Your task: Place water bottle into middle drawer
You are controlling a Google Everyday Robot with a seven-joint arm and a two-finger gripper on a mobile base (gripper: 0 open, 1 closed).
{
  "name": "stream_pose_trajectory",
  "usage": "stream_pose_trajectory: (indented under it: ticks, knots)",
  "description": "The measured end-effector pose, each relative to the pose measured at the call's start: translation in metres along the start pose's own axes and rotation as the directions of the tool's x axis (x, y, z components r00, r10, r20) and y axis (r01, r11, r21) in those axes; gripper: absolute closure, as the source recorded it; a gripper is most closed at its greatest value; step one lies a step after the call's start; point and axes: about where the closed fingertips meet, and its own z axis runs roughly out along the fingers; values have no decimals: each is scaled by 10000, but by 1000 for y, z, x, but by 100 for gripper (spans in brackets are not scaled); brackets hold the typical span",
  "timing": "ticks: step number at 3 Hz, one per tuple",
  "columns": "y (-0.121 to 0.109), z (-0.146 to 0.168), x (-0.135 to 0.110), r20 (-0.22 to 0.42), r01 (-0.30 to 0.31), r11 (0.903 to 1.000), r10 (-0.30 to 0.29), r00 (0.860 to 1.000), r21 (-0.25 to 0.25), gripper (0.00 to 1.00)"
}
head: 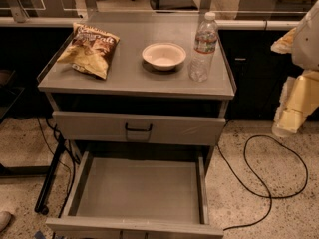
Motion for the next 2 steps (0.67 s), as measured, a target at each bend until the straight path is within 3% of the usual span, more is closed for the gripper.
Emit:
stream_pose_trajectory:
  ticks: [1, 2]
  knots:
    - [0, 0, 0, 0, 0, 10000, 0, 10000, 0, 0]
    - [-21, 16, -14, 334, 189, 9995, -198, 9992, 264, 0]
